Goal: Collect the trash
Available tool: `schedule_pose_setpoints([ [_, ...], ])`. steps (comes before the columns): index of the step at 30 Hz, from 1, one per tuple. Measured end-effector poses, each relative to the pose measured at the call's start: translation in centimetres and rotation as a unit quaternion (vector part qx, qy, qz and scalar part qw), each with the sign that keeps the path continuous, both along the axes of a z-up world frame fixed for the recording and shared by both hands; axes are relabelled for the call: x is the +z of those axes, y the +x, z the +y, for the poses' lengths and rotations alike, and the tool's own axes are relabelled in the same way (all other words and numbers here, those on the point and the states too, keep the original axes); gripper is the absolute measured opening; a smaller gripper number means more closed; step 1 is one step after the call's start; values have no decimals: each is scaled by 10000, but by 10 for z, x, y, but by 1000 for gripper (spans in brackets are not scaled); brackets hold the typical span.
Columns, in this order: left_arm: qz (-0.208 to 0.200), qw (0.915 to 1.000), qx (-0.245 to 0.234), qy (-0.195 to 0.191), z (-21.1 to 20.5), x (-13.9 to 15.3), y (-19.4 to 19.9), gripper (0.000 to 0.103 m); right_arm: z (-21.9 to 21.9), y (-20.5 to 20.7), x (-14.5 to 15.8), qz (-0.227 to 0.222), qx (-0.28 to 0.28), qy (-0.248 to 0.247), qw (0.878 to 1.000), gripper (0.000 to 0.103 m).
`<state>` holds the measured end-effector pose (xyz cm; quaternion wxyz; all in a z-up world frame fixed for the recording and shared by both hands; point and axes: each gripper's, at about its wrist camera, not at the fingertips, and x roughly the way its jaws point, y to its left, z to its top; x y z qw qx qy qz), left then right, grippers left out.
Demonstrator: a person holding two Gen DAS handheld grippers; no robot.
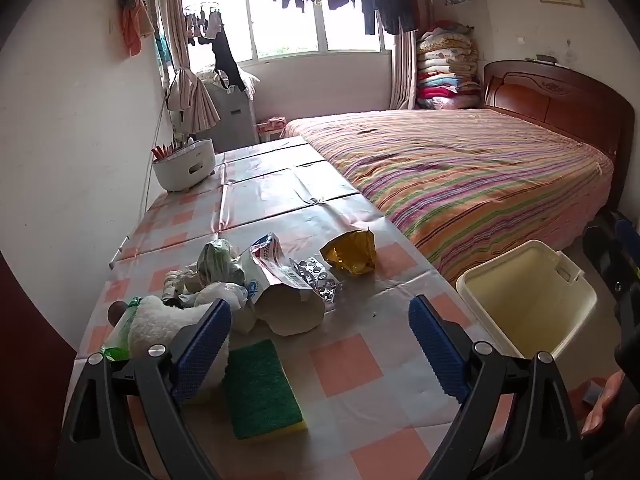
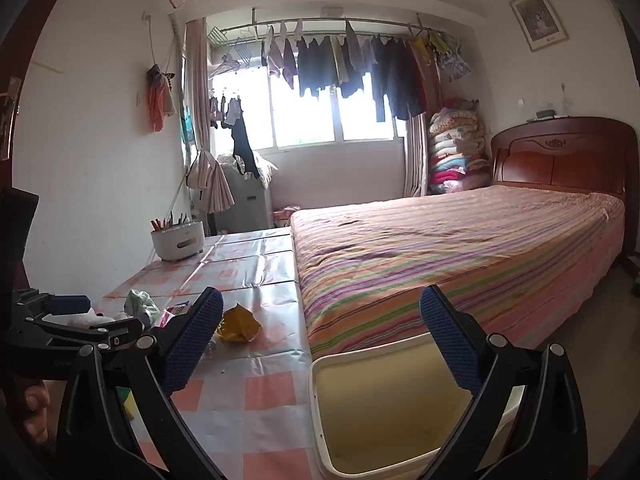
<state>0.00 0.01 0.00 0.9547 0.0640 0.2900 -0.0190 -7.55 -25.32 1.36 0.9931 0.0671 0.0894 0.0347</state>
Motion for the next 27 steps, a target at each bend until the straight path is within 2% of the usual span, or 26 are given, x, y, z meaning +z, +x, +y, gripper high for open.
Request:
schedule_pose_setpoints([
  [27,43,9996,184,200,5,-5,2,88,6,2,0,14,76,75,9999,97],
])
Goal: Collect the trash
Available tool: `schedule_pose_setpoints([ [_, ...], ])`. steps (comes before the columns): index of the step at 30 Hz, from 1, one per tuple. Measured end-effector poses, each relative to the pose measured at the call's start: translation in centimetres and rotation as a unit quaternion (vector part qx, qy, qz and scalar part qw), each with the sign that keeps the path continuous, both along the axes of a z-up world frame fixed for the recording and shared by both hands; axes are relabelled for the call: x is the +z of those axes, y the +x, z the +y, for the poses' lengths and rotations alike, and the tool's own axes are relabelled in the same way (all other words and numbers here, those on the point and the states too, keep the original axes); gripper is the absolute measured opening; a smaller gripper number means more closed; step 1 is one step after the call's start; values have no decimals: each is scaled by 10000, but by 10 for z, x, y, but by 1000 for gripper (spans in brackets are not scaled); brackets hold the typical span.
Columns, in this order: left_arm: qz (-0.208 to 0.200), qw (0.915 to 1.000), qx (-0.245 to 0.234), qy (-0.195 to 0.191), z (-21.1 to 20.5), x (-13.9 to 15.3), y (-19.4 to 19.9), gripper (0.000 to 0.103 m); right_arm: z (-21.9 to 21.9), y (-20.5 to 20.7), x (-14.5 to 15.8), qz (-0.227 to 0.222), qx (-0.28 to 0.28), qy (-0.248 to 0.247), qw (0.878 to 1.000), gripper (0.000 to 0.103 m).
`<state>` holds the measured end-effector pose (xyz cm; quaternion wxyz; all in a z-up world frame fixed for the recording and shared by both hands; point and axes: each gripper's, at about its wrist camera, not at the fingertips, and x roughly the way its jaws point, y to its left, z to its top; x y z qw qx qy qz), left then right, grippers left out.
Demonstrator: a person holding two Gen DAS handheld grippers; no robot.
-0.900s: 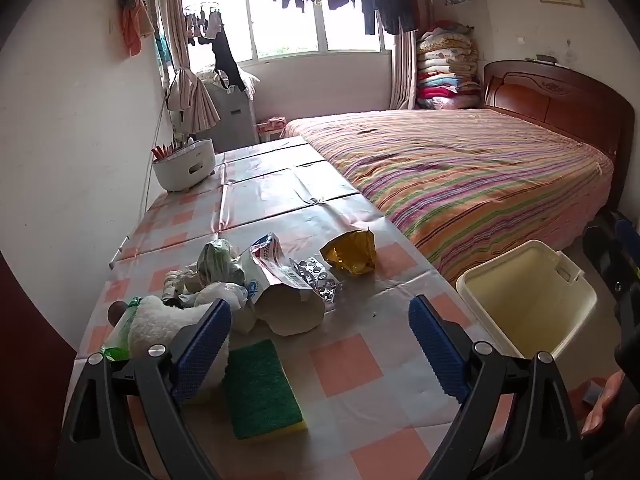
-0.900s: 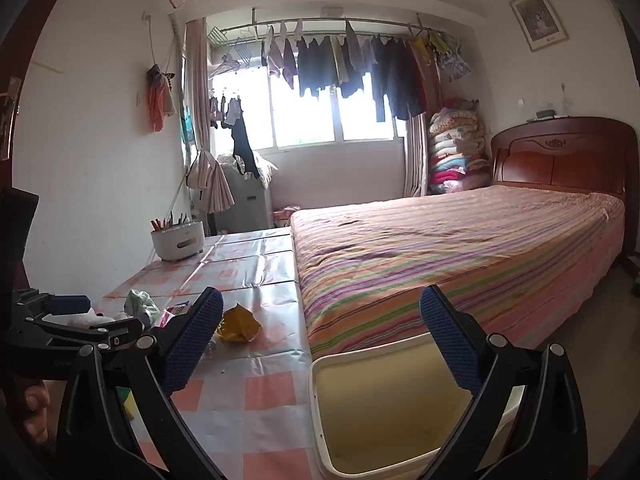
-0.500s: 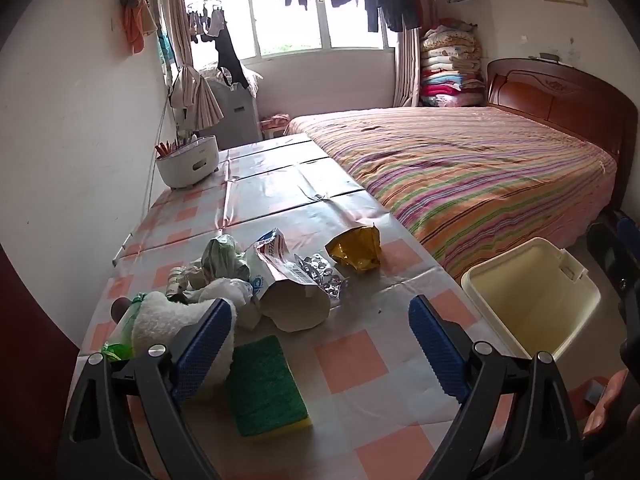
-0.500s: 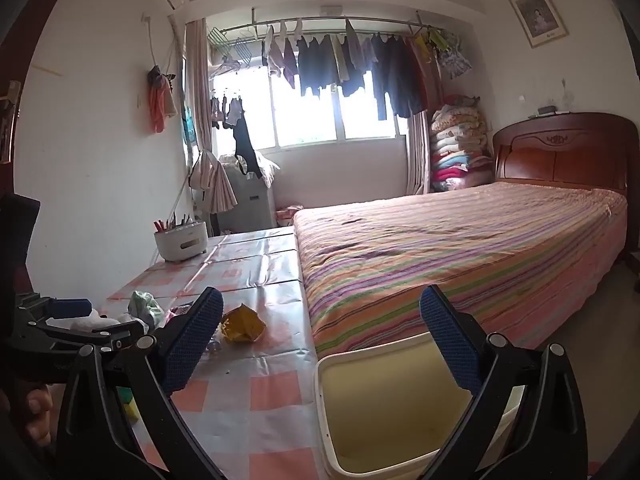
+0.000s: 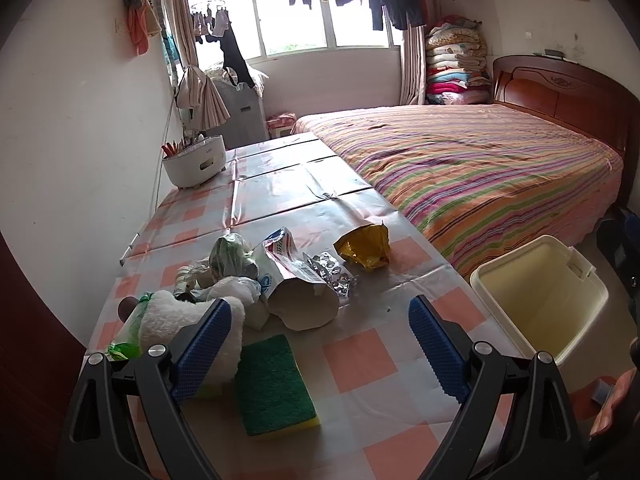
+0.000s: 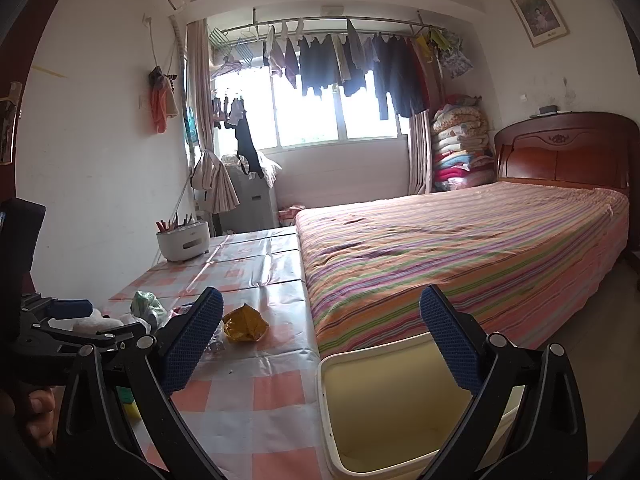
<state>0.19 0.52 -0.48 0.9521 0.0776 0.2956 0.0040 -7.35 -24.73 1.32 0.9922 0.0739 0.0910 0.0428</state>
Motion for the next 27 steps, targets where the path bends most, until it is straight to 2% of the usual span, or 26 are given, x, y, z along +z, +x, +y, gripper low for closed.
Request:
schedule_pose_setpoints([
  [27,-16,10000,75,-6,6,3,-2,88,2,-1,-1,25,53,1,10000,97],
])
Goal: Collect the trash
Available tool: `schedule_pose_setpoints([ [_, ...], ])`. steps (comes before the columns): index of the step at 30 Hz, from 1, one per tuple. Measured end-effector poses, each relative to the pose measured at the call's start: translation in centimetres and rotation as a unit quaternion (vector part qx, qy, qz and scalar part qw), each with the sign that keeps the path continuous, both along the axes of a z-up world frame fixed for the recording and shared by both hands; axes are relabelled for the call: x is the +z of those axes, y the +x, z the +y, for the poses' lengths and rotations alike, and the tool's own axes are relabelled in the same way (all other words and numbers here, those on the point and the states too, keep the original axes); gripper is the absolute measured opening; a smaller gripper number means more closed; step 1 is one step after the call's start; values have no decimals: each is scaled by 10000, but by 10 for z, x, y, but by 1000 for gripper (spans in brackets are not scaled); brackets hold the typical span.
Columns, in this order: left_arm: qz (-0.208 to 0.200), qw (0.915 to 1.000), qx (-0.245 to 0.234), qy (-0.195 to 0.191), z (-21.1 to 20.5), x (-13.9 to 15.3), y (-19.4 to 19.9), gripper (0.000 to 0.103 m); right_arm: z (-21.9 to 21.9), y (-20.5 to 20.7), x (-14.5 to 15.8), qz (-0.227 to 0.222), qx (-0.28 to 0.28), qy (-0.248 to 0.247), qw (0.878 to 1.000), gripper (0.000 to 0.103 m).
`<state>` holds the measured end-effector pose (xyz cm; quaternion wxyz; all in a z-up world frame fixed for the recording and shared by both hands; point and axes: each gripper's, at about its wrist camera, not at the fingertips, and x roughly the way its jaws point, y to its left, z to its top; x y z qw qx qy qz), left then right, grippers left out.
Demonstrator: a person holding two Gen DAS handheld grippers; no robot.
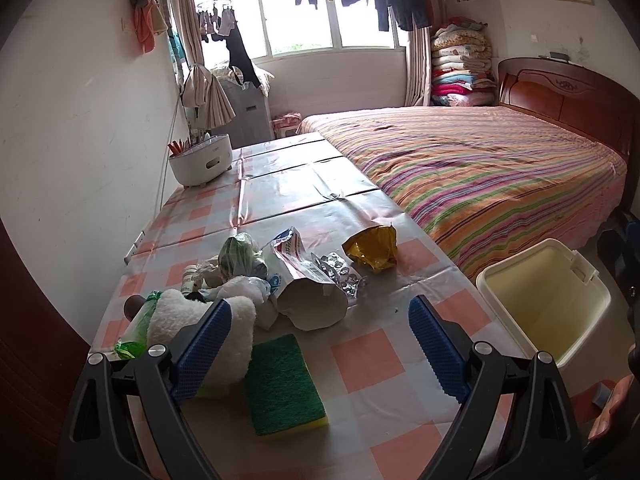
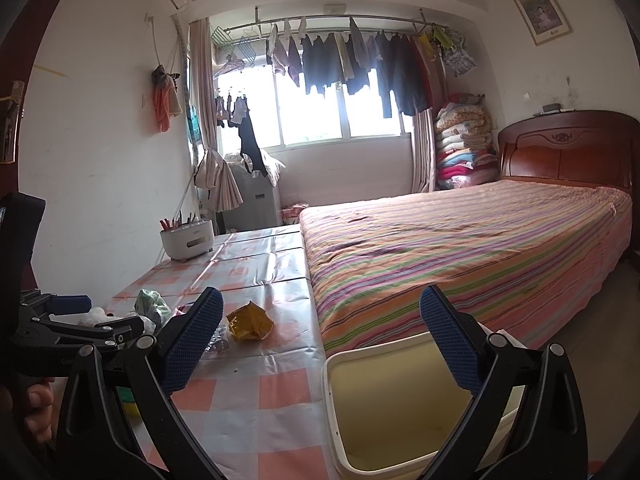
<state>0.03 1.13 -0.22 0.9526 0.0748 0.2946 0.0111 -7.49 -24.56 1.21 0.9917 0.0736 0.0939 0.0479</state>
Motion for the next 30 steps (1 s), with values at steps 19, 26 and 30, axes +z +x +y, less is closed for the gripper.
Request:
schedule_pose_setpoints([
  [19,18,10000,11,18,-1,-2,0,88,0,-2,-1,-16,21,25,10000,97],
  [26,28,10000,35,-1,-1,-3,1,88,0,-2,-1,-9,38,27,10000,97],
  [30,25,10000,30,9,-1,-3,0,88,0,-2,-1,-25,43,20,10000,97],
])
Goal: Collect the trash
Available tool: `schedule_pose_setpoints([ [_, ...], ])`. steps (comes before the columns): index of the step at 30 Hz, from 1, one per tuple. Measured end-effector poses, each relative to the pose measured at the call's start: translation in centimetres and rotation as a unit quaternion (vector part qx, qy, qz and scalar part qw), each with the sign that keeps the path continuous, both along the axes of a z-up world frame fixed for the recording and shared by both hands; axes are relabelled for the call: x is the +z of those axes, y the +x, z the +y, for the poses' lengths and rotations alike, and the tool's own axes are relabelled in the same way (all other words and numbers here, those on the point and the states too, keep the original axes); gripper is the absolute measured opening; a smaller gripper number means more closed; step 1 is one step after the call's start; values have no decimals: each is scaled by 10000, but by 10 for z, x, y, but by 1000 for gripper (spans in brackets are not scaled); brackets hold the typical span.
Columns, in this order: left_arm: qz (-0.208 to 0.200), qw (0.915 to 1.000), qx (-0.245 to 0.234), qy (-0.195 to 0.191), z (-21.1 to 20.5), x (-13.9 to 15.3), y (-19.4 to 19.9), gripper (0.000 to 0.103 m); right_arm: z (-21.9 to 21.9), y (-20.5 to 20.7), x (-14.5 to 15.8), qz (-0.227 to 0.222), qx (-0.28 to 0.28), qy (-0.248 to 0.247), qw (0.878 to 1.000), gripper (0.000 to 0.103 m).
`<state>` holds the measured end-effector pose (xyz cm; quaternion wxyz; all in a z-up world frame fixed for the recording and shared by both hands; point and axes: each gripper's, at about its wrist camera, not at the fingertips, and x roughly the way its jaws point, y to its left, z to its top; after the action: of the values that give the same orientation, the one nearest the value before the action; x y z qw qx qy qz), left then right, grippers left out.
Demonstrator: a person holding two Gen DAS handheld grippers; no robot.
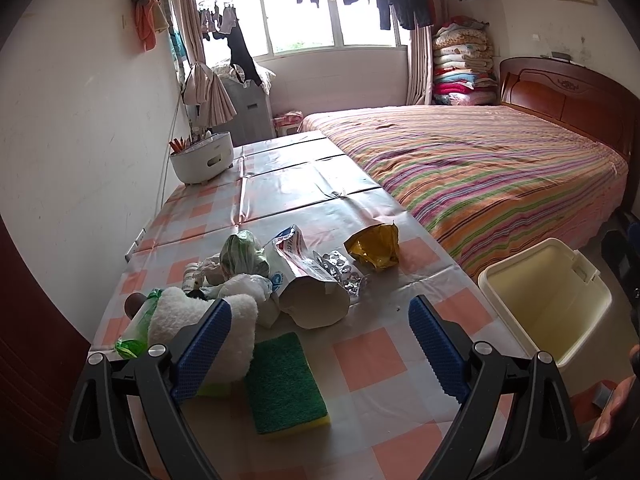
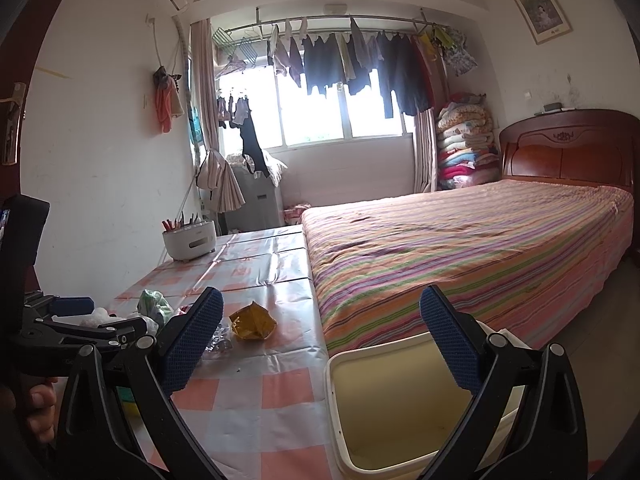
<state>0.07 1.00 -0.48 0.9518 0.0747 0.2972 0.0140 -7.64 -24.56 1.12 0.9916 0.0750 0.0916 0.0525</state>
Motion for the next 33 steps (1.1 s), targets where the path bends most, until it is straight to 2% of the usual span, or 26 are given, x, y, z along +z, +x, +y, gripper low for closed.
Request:
schedule_pose_setpoints([
  [33,-9,10000,66,-56,7,6,-2,88,0,1,-2,28,71,13,10000,97],
])
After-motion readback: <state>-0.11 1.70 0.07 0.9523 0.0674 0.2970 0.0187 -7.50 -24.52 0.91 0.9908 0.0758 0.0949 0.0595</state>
